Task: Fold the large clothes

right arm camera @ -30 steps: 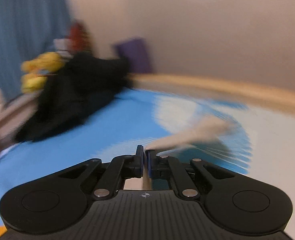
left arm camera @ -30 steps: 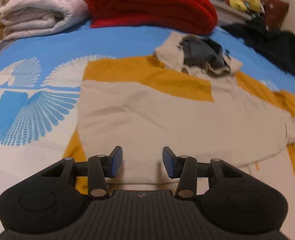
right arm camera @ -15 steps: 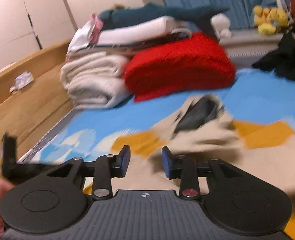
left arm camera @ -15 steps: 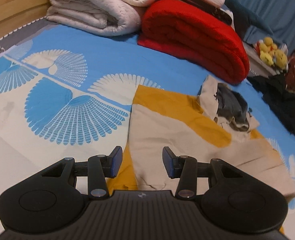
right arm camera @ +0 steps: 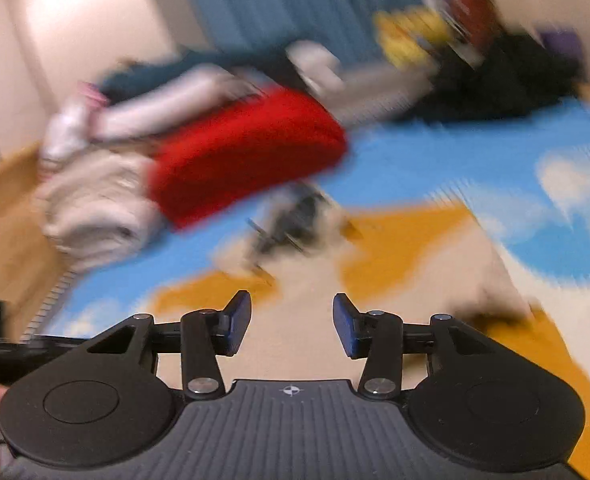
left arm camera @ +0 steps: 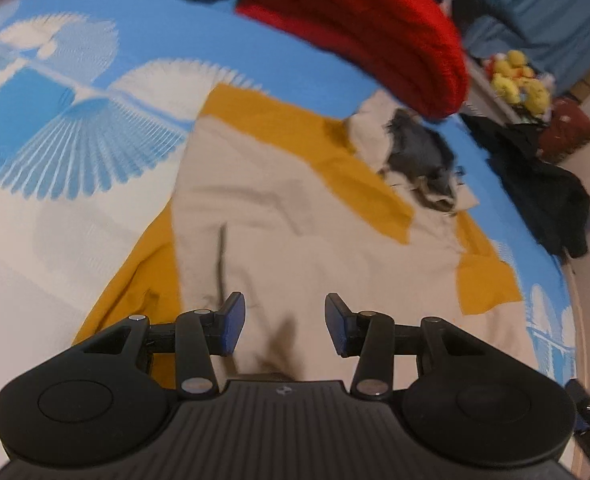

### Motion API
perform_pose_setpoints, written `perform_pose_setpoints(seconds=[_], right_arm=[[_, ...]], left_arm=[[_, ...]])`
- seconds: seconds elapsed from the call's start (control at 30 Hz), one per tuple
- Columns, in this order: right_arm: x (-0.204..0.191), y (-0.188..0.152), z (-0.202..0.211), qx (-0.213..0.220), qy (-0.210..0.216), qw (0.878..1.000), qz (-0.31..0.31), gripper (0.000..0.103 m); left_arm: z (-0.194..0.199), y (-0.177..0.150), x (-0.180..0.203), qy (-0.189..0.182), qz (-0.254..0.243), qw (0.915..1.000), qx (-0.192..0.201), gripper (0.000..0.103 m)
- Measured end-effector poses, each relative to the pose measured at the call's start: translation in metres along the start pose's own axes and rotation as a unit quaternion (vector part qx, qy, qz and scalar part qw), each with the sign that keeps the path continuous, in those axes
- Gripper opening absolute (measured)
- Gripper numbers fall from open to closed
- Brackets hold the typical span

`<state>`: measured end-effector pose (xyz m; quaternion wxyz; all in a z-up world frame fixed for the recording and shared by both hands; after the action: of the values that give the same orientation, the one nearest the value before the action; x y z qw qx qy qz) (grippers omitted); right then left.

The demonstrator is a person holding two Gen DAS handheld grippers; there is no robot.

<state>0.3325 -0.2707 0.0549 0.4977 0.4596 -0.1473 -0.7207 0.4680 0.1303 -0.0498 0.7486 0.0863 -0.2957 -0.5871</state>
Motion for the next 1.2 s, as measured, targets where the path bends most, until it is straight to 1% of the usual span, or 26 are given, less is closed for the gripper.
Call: perform_pose_setpoints(seconds=[0.07, 0.17, 0.27, 0.37, 0.4, 0.43, 0.47, 0.5, 0.53, 0.6, 0.63, 0.67, 0.7, 0.73, 0.77, 0.83, 0.87, 0.93, 1.0, 1.03, 1.07, 1.13, 1.17, 1.2], right_arm=[[0.019, 0.001, -0.020, -0.026, -0.024, 0.999, -0.031, 0.048], [0.043, 0.001, -0.039, -0.042, -0.054, 0.995, -0.074, 0.048], [0.061, 0.006, -0.057, -0.060, -0.061, 0.988, -0.131, 0.048], [0.073, 0.006, -0.067, -0.068, -0.087, 0.983, -0.148, 0.048], [0.077, 0.007, -0.070, -0.070, -0.092, 0.981, -0.153, 0.048], [0.082, 0.007, -0.074, -0.072, -0.097, 0.979, -0.162, 0.047], [0.087, 0.007, -0.076, -0.076, -0.103, 0.977, -0.170, 0.048], [0.091, 0.007, -0.077, -0.078, -0.106, 0.975, -0.179, 0.048], [0.096, 0.006, -0.079, -0.080, -0.108, 0.973, -0.188, 0.048], [0.101, 0.007, -0.083, -0.082, -0.114, 0.969, -0.202, 0.048], [0.105, 0.008, -0.086, -0.082, -0.116, 0.967, -0.211, 0.048], [0.107, 0.008, -0.088, -0.082, -0.117, 0.965, -0.218, 0.048], [0.109, 0.008, -0.089, -0.082, -0.119, 0.963, -0.226, 0.048], [0.110, 0.008, -0.091, -0.082, -0.120, 0.962, -0.232, 0.048], [0.111, 0.008, -0.093, -0.084, -0.122, 0.960, -0.236, 0.048], [0.115, 0.006, -0.095, -0.086, -0.130, 0.957, -0.244, 0.048], [0.116, 0.005, -0.097, -0.087, -0.133, 0.955, -0.249, 0.048], [0.122, 0.004, -0.100, -0.091, -0.139, 0.951, -0.261, 0.048], [0.130, 0.003, -0.102, -0.092, -0.147, 0.945, -0.277, 0.048], [0.134, 0.002, -0.104, -0.092, -0.152, 0.942, -0.286, 0.043], [0.138, 0.001, -0.104, -0.092, -0.155, 0.937, -0.298, 0.027], [0.144, -0.001, -0.101, -0.081, -0.148, 0.931, -0.324, 0.001], [0.145, -0.001, -0.097, -0.069, -0.153, 0.929, -0.330, 0.001], [0.145, -0.001, -0.094, -0.060, -0.167, 0.927, -0.329, 0.000]], left_arm=[[-0.005, -0.003, -0.011, 0.003, 0.029, 0.9995, -0.012, 0.049], [-0.012, -0.008, -0.027, 0.004, 0.074, 0.9968, -0.031, 0.049], [-0.023, -0.013, -0.029, -0.007, 0.088, 0.9947, -0.053, 0.049], [-0.034, -0.015, -0.026, -0.005, 0.093, 0.9937, -0.062, 0.048], [-0.036, -0.016, -0.025, -0.003, 0.093, 0.9937, -0.063, 0.043], [-0.037, -0.015, -0.023, -0.001, 0.090, 0.9941, -0.061, 0.023], [-0.037, -0.013, -0.022, 0.003, 0.082, 0.9951, -0.055, 0.012], [-0.034, -0.009, -0.019, 0.011, 0.064, 0.9969, -0.044, 0.005], [-0.026, -0.003, -0.014, 0.022, 0.043, 0.9986, -0.020, 0.002], [-0.006, 0.011, -0.004, 0.029, 0.002, 0.9987, 0.043, 0.002], [0.006, 0.018, 0.000, 0.043, -0.019, 0.9957, 0.080, 0.002], [0.015, 0.023, 0.001, 0.058, -0.030, 0.9923, 0.105, 0.002], [0.019, 0.025, -0.001, 0.069, -0.032, 0.9900, 0.119, 0.002], [0.019, 0.026, -0.005, 0.075, -0.024, 0.9894, 0.122, 0.003], [0.014, 0.027, -0.009, 0.075, -0.016, 0.9910, 0.110, 0.003], [-0.003, 0.023, -0.015, 0.070, -0.016, 0.9957, 0.058, 0.019], [-0.007, 0.021, -0.018, 0.080, -0.012, 0.9956, 0.048, 0.021], [-0.008, 0.021, -0.024, 0.097, -0.002, 0.9942, 0.046, 0.026], [-0.009, 0.022, -0.031, 0.090, 0.021, 0.9948, 0.044, 0.026], [-0.011, 0.023, -0.035, 0.085, 0.034, 0.9949, 0.042, 0.026], [-0.011, 0.022, -0.038, 0.083, 0.041, 0.9950, 0.038, 0.026], [-0.012, 0.019, -0.040, 0.084, 0.043, 0.9949, 0.035, 0.026], [-0.013, 0.018, -0.039, 0.084, 0.042, 0.9949, 0.036, 0.026], [-0.012, 0.019, -0.038, 0.080, 0.041, 0.9952, 0.038, 0.026]])
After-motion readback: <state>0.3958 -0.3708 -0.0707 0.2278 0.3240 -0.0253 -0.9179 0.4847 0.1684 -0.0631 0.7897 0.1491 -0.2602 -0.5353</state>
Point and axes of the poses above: each gripper's, at about its wrist camera, not at the fingertips, and z roughly against the way its jaws point, x to its right, y to its top, the point moved 3 cm from there along -z, roughly the way its jaws point, and after that the axes turned 7 degrees about -z, right-handed, at the moved point
